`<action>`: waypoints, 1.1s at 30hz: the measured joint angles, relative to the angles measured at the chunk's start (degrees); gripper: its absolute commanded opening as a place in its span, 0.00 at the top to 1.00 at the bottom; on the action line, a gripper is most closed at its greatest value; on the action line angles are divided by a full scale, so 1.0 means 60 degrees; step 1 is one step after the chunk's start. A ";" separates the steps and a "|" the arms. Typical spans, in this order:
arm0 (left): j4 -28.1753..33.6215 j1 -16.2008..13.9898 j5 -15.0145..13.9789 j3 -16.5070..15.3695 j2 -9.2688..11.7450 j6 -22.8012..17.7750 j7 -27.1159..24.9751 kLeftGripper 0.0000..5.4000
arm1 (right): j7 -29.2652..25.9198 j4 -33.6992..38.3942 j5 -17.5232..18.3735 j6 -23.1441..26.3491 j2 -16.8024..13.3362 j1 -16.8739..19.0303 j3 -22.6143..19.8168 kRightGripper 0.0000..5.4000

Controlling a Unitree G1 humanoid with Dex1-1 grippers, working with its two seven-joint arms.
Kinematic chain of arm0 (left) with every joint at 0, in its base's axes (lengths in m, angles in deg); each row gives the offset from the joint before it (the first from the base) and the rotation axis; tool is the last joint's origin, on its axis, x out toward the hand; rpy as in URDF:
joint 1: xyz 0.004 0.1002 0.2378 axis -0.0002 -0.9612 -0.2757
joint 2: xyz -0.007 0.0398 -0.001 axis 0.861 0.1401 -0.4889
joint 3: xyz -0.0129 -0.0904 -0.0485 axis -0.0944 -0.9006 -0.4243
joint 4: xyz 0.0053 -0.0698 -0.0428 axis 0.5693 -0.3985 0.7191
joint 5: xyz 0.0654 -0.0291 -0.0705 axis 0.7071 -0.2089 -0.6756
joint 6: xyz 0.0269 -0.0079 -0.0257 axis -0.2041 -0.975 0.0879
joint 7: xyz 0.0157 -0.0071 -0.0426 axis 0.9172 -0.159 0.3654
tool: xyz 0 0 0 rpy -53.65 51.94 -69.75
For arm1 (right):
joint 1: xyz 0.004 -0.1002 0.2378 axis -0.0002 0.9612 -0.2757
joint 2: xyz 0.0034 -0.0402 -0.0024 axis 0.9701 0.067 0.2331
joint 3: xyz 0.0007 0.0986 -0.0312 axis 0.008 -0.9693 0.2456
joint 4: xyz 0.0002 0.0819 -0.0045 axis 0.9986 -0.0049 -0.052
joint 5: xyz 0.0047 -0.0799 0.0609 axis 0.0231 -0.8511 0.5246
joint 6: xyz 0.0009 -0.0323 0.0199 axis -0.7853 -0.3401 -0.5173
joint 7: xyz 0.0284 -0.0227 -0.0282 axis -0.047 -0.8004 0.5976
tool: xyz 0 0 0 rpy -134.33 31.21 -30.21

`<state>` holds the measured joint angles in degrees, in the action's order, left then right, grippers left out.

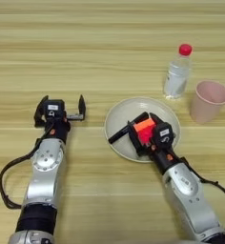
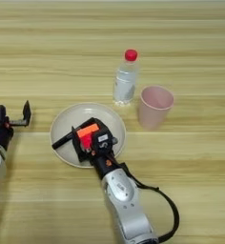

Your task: Move the objects on the table

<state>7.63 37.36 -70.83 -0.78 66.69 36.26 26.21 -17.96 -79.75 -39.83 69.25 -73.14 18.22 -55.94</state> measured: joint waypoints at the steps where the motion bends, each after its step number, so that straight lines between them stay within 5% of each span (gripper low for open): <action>1: -0.0011 0.0003 0.0000 0.0000 -0.0003 0.0004 0.0008 0.00 | -0.0011 0.0135 0.0000 0.0005 -0.0001 0.0071 0.0010 0.38; 12: -0.0040 0.0069 -0.0001 -0.0001 -0.0011 0.0100 0.0061 0.00 | -0.0104 0.0167 0.0131 0.0099 0.0021 0.0112 -0.0190 0.38; 18: -0.0125 0.0125 -0.0001 -0.0003 -0.0045 0.0187 0.0072 0.00 | 0.0105 0.2058 0.0123 0.0339 -0.0229 0.0363 -0.0738 0.38; 33: -0.0363 0.0236 -0.0015 -0.0029 -0.0045 0.0202 0.0066 0.00 | 0.0299 0.3963 0.0120 0.0865 -0.0884 0.1574 -0.1820 0.38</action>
<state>5.45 38.77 -70.92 -0.95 66.42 37.48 26.60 -16.17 -55.97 -39.11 74.44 -78.44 27.67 -66.86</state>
